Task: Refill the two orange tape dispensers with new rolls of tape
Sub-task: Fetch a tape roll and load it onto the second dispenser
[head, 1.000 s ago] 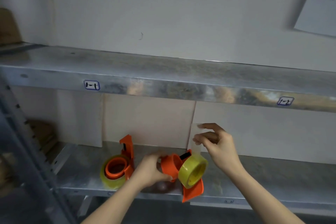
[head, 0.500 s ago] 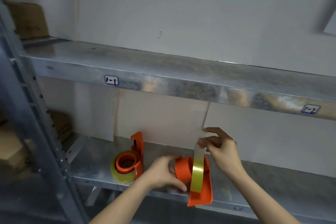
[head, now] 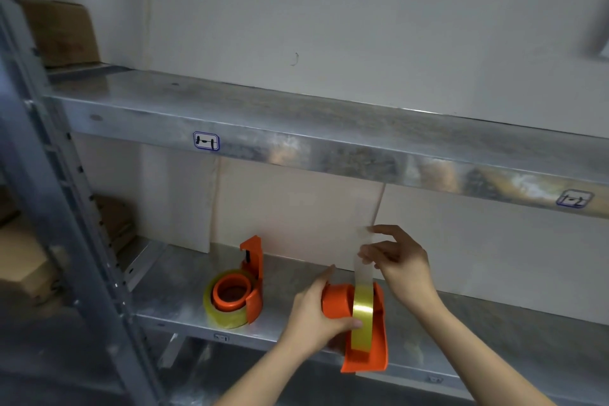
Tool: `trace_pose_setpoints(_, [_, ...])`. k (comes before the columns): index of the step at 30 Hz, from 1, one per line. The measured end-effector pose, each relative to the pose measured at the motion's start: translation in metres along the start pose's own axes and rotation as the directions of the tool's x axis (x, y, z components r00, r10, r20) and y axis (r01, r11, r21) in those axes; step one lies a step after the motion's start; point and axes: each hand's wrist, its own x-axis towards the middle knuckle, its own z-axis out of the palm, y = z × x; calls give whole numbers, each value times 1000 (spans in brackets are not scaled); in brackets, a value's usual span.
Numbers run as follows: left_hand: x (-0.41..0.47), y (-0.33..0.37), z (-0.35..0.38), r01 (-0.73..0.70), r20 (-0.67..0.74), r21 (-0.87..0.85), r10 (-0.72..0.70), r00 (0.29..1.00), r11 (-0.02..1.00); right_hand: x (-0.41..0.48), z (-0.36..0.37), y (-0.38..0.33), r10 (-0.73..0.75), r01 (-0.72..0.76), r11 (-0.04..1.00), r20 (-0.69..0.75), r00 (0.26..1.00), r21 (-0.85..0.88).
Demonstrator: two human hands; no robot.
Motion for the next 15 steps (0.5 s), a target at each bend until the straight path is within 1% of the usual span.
trace_pose_setpoints(6, [1,5,5,-45,11,51,45,999,998,0,-7,2,-24,24,1000,-9,1000,-3])
trace_pose_setpoints(11, [4,8,9,-62,-36,28,63,997,998,3,-8,-6,-34,35,998,-23,999,48])
trace_pose_setpoints(15, [4,13,15,-99,-59,11,100,993,995,0,-4,-8,-38,37,998,3,999,56])
